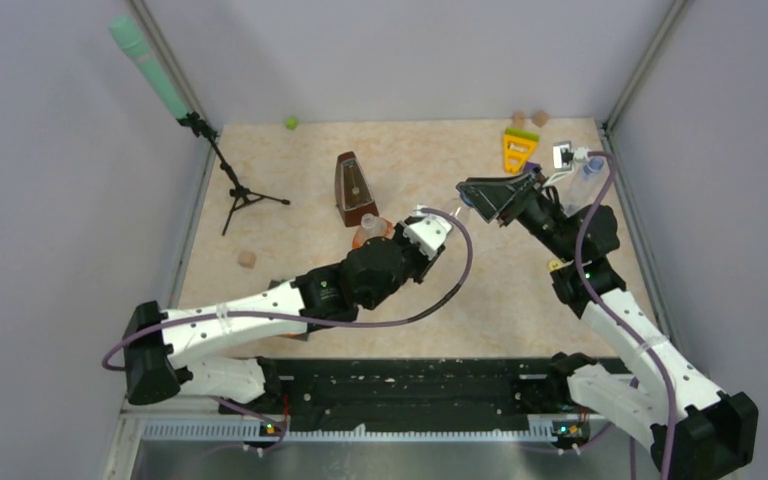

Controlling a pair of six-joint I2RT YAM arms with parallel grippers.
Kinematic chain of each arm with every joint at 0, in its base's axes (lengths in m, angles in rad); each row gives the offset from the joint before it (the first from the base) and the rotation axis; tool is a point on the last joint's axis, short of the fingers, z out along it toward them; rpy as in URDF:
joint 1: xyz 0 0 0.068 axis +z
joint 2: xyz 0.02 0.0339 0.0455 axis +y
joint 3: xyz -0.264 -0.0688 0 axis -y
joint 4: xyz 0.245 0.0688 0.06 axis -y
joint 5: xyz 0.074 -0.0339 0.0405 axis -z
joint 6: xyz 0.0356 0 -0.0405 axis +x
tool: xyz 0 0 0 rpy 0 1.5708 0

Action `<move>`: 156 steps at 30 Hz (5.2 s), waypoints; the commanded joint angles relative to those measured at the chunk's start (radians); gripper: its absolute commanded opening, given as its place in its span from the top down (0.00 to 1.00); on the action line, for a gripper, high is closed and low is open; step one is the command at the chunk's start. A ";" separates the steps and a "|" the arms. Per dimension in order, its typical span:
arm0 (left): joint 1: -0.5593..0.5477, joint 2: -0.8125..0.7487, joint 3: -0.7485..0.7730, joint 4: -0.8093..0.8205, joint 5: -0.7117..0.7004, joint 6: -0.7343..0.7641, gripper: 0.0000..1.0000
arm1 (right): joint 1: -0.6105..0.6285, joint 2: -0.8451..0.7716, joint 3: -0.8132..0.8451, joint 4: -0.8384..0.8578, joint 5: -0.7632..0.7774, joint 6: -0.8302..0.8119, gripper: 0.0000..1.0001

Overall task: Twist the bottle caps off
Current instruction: Unscrew the bottle cap from the plastic bottle.

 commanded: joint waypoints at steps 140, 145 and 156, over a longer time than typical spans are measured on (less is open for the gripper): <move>-0.131 0.019 -0.054 0.326 -0.285 0.321 1.00 | -0.062 -0.024 -0.001 0.045 -0.006 0.144 0.63; -0.131 0.033 -0.042 0.324 -0.294 0.315 1.00 | -0.062 -0.022 -0.007 0.033 -0.026 0.134 0.47; -0.130 0.038 -0.041 0.321 -0.296 0.307 1.00 | -0.063 -0.011 -0.014 0.036 -0.032 0.138 0.59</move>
